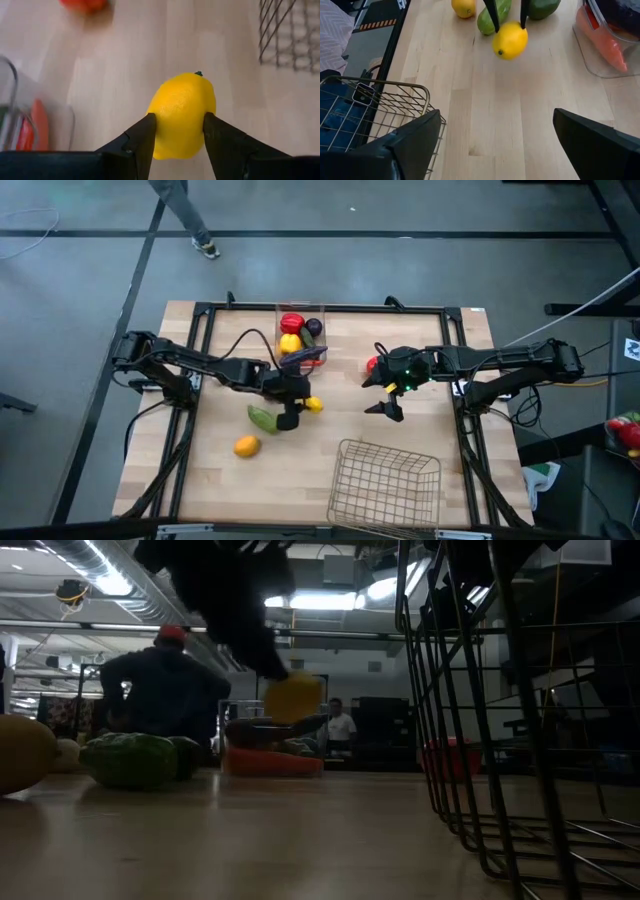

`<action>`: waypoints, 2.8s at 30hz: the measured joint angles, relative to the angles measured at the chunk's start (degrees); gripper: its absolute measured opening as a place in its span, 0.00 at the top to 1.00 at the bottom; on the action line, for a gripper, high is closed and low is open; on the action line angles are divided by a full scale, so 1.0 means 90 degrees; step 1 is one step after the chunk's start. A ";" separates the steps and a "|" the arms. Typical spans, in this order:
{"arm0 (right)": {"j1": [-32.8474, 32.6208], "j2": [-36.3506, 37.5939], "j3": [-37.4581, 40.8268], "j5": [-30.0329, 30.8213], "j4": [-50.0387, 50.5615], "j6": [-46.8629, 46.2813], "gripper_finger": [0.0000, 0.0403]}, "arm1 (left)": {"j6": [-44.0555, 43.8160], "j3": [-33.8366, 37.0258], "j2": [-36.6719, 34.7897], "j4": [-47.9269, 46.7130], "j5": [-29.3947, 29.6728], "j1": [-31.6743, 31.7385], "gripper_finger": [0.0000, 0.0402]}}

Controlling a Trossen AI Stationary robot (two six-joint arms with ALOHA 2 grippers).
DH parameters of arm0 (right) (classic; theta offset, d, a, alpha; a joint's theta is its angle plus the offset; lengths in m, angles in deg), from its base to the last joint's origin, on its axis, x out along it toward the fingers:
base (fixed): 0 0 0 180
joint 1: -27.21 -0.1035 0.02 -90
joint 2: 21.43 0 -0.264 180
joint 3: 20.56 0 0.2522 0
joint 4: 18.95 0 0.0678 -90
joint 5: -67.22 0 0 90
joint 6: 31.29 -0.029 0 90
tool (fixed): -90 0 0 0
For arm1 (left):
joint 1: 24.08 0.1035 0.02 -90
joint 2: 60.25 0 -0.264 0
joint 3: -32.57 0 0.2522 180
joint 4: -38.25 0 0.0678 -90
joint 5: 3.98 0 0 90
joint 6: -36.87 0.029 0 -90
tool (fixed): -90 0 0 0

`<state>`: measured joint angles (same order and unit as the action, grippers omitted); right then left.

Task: Sort produce into baskets
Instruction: Put the top yellow lemon into the gold wire basket, then put the green cucumber into the transparent bin

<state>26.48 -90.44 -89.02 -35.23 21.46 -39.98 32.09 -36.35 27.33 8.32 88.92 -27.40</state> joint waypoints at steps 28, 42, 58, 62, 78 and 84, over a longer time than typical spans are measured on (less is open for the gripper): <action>0.0000 0.0004 -0.1025 0.0002 0.0046 0.0527 0.05 | -0.1262 -0.0213 0.0759 0.4894 0.0455 -0.1552 0.61; 0.0000 0.0004 -0.1027 0.0000 0.0055 0.0527 0.05 | -0.1266 -0.0210 0.2214 0.5900 0.0471 -0.1880 0.61; 0.0000 0.0004 -0.1027 0.0975 0.0058 0.0508 0.05 | -0.0854 -0.0210 0.2106 0.5848 0.0467 -0.1545 0.61; 0.0000 0.0004 -0.1027 0.1429 0.0075 0.0523 0.05 | -0.0848 -0.0208 0.1907 0.5514 0.0466 -0.1373 0.61; 0.0000 0.0002 -0.1025 0.1446 0.0770 0.0525 0.05 | -0.1696 -0.0208 -0.0776 0.0019 0.0464 -0.0717 0.61; 0.0000 -0.0001 -0.1025 0.1447 0.0794 0.0525 0.05 | -0.1764 -0.0208 -0.1316 -0.1375 0.0461 -0.0757 0.61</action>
<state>26.48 -90.44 -98.24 -22.21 28.61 -35.26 16.22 -38.23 15.48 -4.06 93.07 -34.21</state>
